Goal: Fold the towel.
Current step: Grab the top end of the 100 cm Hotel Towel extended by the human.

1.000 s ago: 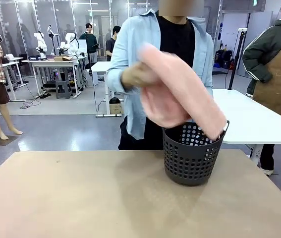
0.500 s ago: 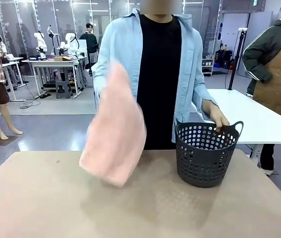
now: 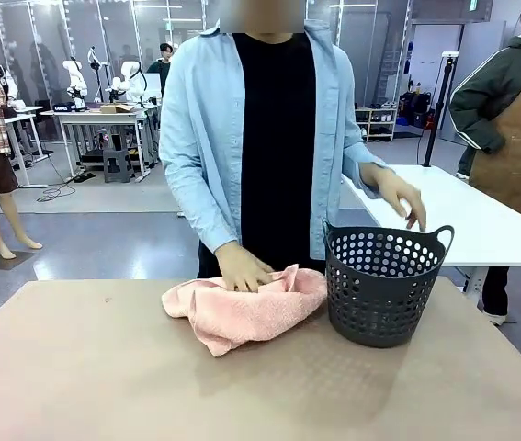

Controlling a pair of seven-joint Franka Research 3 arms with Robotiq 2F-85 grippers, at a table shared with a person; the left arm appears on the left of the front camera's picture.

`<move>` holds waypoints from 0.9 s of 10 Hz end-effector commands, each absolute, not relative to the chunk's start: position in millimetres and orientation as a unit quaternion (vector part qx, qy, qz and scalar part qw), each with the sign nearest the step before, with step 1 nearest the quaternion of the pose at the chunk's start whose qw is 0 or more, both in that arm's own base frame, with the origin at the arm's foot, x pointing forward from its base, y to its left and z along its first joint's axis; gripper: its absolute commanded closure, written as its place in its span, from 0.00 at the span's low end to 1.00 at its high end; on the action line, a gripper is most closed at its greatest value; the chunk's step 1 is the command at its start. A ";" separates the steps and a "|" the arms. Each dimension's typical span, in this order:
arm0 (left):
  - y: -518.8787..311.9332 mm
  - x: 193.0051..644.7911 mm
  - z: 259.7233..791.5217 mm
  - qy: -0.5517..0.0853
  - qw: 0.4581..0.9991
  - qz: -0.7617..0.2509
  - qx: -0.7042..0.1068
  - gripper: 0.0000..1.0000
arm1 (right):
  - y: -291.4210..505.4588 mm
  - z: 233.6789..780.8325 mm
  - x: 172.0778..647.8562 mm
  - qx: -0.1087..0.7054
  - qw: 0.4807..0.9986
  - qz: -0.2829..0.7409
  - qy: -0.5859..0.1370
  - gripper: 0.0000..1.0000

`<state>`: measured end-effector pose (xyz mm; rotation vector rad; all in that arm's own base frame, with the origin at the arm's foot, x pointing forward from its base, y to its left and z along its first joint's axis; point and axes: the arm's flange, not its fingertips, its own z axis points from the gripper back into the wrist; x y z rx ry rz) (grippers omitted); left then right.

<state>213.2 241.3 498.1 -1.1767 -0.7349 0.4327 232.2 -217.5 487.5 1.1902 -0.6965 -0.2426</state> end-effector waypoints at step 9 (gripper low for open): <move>241.3 211.5 497.9 -0.331 0.749 0.196 -0.539 0.00 | -217.5 489.2 233.4 0.551 0.761 -0.113 -0.322 0.00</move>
